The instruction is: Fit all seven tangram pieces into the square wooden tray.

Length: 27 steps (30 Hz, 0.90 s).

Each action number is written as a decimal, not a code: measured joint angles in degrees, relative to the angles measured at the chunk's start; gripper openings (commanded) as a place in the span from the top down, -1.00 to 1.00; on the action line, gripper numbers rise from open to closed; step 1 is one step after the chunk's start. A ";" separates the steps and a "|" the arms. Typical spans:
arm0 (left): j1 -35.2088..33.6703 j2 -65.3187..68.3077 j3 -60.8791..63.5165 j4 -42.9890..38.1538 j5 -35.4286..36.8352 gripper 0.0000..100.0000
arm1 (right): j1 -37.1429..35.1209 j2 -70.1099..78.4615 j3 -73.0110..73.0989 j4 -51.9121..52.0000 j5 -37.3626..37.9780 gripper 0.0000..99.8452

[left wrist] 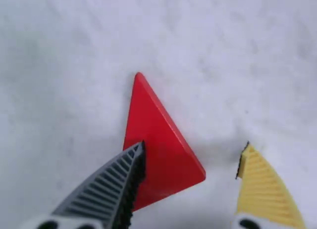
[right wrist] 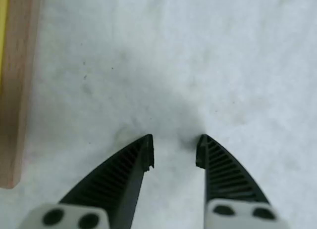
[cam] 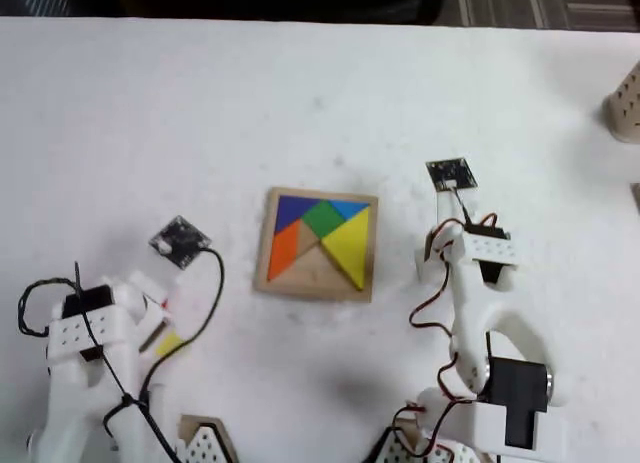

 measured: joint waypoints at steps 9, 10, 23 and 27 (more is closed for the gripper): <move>-1.76 0.00 0.00 -4.75 -0.35 0.34 | 0.00 -0.09 0.09 0.00 0.00 0.73; -2.29 0.00 0.26 -4.75 -0.70 0.35 | 0.00 -0.09 0.09 0.00 0.00 0.73; -4.40 19.43 -8.70 -6.42 13.89 0.35 | 0.00 -0.53 0.35 0.00 0.00 0.73; -5.54 24.44 -12.31 -5.45 14.68 0.35 | 0.00 -0.53 0.35 0.00 0.00 0.73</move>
